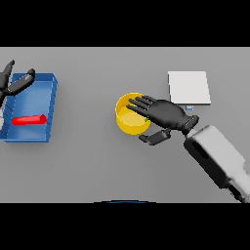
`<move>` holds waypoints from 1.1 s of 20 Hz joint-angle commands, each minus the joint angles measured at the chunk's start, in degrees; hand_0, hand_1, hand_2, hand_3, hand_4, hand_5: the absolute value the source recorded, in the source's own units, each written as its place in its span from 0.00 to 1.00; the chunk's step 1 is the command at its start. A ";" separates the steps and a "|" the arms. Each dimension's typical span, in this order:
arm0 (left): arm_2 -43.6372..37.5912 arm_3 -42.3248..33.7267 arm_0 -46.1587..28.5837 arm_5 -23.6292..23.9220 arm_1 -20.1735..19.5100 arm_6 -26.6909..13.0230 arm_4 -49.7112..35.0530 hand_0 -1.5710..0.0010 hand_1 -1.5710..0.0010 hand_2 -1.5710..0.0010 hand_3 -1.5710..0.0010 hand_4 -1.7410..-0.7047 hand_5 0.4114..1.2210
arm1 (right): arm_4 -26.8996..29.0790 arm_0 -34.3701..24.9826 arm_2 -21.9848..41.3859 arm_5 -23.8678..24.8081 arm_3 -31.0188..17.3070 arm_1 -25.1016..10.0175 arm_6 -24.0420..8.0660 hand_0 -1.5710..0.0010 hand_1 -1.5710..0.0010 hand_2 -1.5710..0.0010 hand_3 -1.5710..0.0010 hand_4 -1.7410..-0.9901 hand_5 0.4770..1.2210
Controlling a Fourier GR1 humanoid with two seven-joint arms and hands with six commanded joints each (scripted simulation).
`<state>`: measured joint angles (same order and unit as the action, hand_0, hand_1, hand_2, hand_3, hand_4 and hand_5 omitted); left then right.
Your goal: Pick up the red beaker and tilt it to pour out 1 green nut into yellow bowl. Pick up the yellow bowl and place it on the metallic measuring scale.
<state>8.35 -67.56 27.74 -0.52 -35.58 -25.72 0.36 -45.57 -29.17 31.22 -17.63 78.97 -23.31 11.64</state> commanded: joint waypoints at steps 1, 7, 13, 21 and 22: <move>0.07 0.25 0.11 0.11 0.25 0.25 0.09 1.00 1.00 1.00 1.00 0.90 0.35 | -0.65 -0.54 0.88 -0.40 -1.29 -0.16 1.00 1.00 1.00 1.00 1.00 0.78 0.22; -0.28 0.91 0.40 -0.42 -0.41 0.47 0.12 1.00 1.00 1.00 1.00 0.90 0.36 | -3.02 -7.49 5.17 -5.08 -9.08 2.03 1.47 1.00 1.00 1.00 1.00 0.77 0.26; -0.02 1.03 0.42 -0.64 -0.47 0.55 0.43 1.00 1.00 1.00 1.00 0.91 0.36 | -4.79 -11.28 7.88 -6.86 -16.63 4.41 1.58 1.00 1.00 1.00 1.00 0.74 0.27; -0.15 3.36 1.27 -1.03 -0.93 1.72 1.16 1.00 1.00 1.00 1.00 0.92 0.37 | -5.39 -12.09 8.46 -6.15 -18.74 5.27 2.29 0.71 0.74 0.78 0.79 0.50 0.65; -0.37 3.12 1.41 -1.27 -1.06 2.35 0.84 1.00 1.00 1.00 1.00 0.92 0.37 | -5.48 -11.94 8.61 -5.94 -18.69 5.46 2.05 0.57 0.59 0.62 0.64 0.41 0.72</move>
<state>7.97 -64.44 29.17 -1.78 -36.65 -23.29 1.20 -51.06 -41.10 39.84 -23.58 60.28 -17.85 13.70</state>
